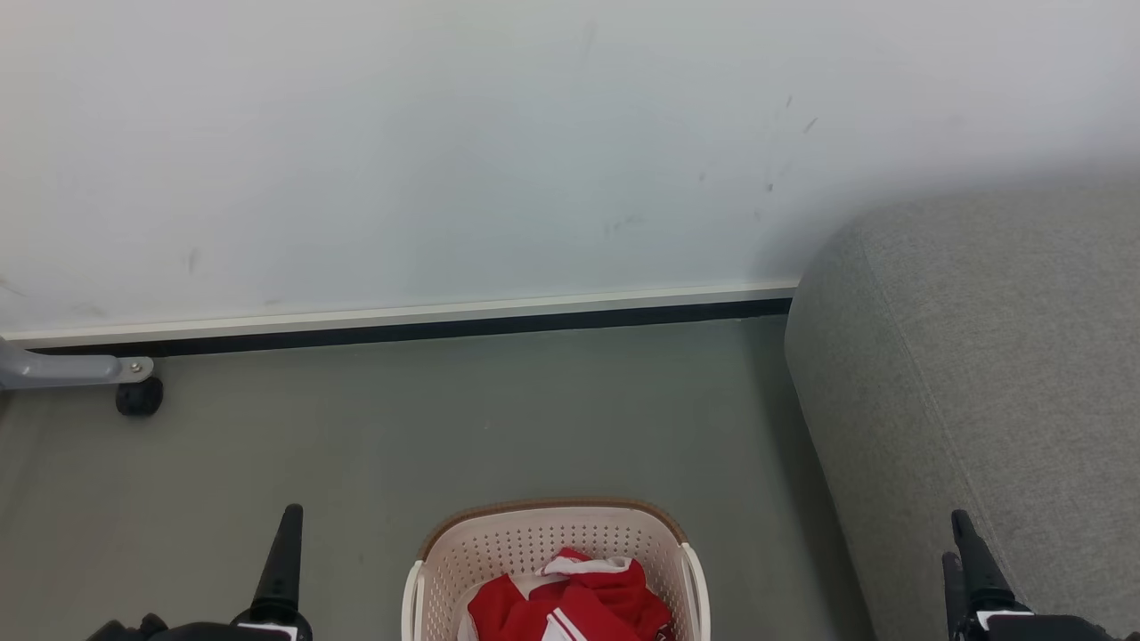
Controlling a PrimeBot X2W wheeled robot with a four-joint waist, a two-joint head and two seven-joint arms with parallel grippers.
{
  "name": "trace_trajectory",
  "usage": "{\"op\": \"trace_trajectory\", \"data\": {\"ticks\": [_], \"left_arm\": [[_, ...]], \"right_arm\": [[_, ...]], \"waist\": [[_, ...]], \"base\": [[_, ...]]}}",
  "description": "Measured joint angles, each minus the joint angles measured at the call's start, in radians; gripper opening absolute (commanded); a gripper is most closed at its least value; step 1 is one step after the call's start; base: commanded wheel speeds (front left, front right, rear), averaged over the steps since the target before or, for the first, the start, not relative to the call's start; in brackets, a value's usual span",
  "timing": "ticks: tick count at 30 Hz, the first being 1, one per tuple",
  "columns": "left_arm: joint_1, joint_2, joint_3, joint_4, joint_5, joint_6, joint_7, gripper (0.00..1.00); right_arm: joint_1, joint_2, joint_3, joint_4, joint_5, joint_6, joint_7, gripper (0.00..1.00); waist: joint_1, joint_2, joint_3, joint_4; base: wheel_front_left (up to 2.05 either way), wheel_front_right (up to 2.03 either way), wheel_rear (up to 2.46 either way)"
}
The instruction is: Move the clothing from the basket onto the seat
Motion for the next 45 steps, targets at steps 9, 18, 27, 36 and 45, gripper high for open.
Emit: {"op": "trace_trajectory", "data": {"ticks": [9, 18, 27, 36, 45], "left_arm": [[0.000, 0.020, -0.044, -0.036, 0.173, 0.026, -0.035, 1.00], [0.001, 0.040, -0.072, -0.064, 0.323, 0.052, -0.061, 1.00], [0.025, 0.065, -0.091, -0.088, 0.485, 0.074, -0.096, 1.00], [0.046, 0.081, -0.109, -0.104, 0.623, 0.098, -0.130, 1.00], [0.069, 0.091, -0.117, -0.127, 0.759, 0.123, -0.159, 1.00]], "right_arm": [[0.000, -0.001, 0.060, -0.032, -0.182, -0.032, -0.033, 1.00], [0.000, -0.013, 0.114, -0.056, -0.324, -0.052, -0.061, 1.00], [0.002, -0.024, 0.160, -0.072, -0.462, -0.077, -0.094, 1.00], [0.006, -0.027, 0.202, -0.086, -0.590, -0.097, -0.127, 1.00], [0.010, -0.032, 0.241, -0.097, -0.711, -0.120, -0.158, 1.00]], "waist": [[0.0000, 0.0000, -0.004, -0.002], [0.0000, 0.0000, -0.009, -0.005], [0.0000, 0.0000, -0.017, -0.009], [0.0000, 0.0000, -0.024, -0.014], [0.0000, 0.0000, -0.028, -0.018]], "base": [[0.00, 0.00, 0.00], [0.00, 0.00, 0.00], [0.00, 0.00, 0.00], [0.00, 0.00, 0.00], [0.00, 0.00, 0.00]]}}
